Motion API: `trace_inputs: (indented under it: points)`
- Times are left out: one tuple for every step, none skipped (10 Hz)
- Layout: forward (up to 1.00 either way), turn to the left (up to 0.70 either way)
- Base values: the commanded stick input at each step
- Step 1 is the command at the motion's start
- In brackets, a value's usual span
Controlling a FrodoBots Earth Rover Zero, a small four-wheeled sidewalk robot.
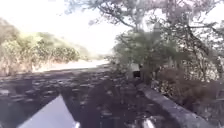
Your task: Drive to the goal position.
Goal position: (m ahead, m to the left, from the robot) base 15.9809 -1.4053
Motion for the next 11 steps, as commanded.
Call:
trace_inputs:
  points:
    - [0.5,0.29]
    - [0.5,0.09]
    - [0.5,0.0]
    - [0.5,0.0]
    - [0.5,0.0]
    - [0.5,0.0]
    - [0.5,0.08]
    - [0.5,0.32]
    - [0.5,0.19]
    - [0.5,0.0]
    - [0.5,0.0]
